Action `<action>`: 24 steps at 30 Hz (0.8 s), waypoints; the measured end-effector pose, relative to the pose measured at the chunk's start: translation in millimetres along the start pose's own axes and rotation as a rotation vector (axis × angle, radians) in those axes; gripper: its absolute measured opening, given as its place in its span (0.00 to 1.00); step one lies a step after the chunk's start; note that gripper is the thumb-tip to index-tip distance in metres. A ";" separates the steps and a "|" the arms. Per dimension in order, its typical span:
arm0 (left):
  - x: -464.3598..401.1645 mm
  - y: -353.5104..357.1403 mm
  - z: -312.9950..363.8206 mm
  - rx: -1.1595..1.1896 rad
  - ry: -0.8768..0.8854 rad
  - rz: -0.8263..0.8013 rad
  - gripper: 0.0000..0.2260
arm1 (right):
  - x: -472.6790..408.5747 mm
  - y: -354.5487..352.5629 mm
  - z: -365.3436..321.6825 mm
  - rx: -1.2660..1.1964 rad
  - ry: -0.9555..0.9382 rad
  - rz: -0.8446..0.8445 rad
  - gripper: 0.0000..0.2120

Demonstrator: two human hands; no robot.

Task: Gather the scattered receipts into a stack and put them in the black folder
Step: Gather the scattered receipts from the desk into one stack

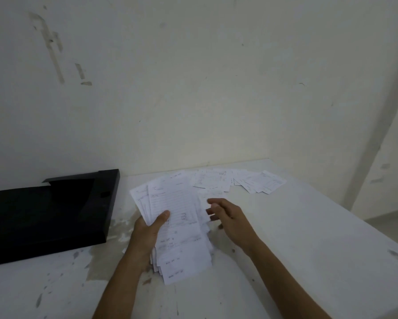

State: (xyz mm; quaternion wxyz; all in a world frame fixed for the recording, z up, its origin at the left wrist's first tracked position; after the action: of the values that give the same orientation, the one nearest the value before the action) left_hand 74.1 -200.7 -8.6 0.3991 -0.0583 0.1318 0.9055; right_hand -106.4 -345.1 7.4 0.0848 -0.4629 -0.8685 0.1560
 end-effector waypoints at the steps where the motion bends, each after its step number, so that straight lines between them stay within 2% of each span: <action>1: -2.4 -8.9 -0.3 -0.008 0.006 0.042 0.15 | -11.4 -7.7 5.7 0.146 0.054 0.101 0.15; 4: -6.1 -27.1 -2.4 -0.022 0.007 0.099 0.11 | -37.4 -20.2 16.8 0.589 0.313 0.284 0.34; 7: -6.2 -31.4 -3.0 0.001 0.013 0.102 0.10 | -56.1 -17.5 17.4 0.774 0.431 0.299 0.42; 13: -7.8 -32.1 -5.3 -0.022 0.018 0.106 0.10 | -77.6 -20.7 25.5 0.660 0.511 0.307 0.34; 17: -7.6 -32.0 -4.5 -0.031 0.022 0.101 0.09 | -76.2 -26.2 28.6 0.540 0.502 0.328 0.25; 21: -6.1 -28.9 -1.4 -0.014 0.035 0.093 0.09 | -75.5 -34.9 30.0 0.388 0.513 0.316 0.31; 24: -6.7 -25.3 0.9 0.002 0.039 0.083 0.08 | -76.7 -45.1 33.0 0.280 0.516 0.282 0.20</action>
State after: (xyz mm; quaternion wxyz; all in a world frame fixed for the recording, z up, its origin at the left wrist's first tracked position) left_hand 97.2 -188.8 -11.2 0.3588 -0.0697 0.1429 0.9198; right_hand -108.3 -438.7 -8.0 0.3425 -0.5867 -0.7158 0.1617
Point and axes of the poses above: each hand's wrist, its own x-axis away from the middle knuckle, its own y-axis out of the palm, z = x × y, the point moved 5 cm from there along -x, towards the middle knuckle, and after that the axes turned 13 degrees about y, right-handed, at the moved point
